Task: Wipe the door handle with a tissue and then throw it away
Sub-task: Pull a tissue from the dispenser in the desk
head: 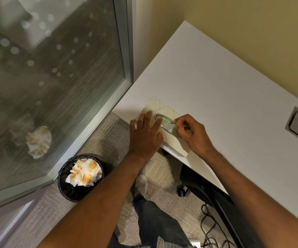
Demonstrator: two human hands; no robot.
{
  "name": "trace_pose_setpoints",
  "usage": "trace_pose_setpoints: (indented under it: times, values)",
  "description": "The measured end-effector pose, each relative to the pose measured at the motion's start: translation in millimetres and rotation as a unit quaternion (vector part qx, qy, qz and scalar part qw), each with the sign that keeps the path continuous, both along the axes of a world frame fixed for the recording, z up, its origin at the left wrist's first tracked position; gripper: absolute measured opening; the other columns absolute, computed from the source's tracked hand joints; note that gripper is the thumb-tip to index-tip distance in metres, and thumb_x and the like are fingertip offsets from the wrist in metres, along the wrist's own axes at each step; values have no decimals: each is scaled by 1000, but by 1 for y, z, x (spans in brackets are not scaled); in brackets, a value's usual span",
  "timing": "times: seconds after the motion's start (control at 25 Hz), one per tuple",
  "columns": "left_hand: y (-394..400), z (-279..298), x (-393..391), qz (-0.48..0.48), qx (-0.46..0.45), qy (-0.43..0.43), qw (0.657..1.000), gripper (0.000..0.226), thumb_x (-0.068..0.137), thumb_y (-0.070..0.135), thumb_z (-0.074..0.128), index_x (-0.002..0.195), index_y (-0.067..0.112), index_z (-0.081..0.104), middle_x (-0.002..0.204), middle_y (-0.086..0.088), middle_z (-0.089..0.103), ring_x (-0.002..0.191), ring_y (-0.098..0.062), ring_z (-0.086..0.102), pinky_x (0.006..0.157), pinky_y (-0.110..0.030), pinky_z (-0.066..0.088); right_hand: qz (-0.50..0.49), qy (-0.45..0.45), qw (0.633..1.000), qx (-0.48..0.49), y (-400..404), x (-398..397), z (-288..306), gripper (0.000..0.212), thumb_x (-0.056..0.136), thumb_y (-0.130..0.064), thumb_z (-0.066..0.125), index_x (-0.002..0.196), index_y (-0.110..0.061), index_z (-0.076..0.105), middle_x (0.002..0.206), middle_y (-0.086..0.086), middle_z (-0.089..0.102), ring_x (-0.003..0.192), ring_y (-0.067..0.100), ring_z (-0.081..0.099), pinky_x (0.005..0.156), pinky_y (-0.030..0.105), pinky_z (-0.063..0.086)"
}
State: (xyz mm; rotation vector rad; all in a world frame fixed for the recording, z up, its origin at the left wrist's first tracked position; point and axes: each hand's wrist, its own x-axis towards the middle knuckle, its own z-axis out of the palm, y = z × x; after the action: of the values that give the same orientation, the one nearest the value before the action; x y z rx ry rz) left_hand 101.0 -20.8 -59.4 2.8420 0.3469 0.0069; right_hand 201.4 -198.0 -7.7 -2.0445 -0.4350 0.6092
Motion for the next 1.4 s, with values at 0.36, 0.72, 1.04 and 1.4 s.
trace_pose_setpoints:
  times: [0.36, 0.72, 1.04, 1.4]
  values:
    - [1, 3, 0, -5, -9, 29, 1000, 55, 95, 42, 49, 149, 30, 46, 163, -12, 35, 149, -34, 33, 113, -59, 32, -296, 128, 939, 120, 15, -15, 3, 20, 95, -10, 54, 87, -27, 62, 93, 8, 61, 86, 19, 59, 77, 42, 51]
    - [-1, 24, -3, 33, -84, 36, 995, 51, 102, 32, 50, 153, 27, 47, 164, -6, 37, 152, -28, 31, 121, -58, 19, -372, 62, 918, 122, 21, -31, 31, 22, 106, -25, 41, 96, -40, 52, 89, -16, 57, 73, 0, 54, 63, 22, 48]
    - [-3, 75, -56, 122, -529, 57, 838, 65, 91, 58, 54, 149, 28, 52, 145, -1, 58, 132, -14, 55, 106, -35, 49, -306, 163, 927, 147, 52, -104, 46, 12, 106, -34, 44, 101, -37, 54, 102, -2, 61, 86, 11, 62, 68, 30, 53]
    - [55, 129, -182, 287, -606, -41, 741, 19, 102, 7, 64, 100, -11, 71, 87, -17, 69, 81, -20, 60, 79, -36, 47, -107, 199, 967, 115, 110, -189, 74, 8, 99, -33, 61, 106, -30, 64, 88, -8, 65, 78, 7, 63, 69, 33, 52]
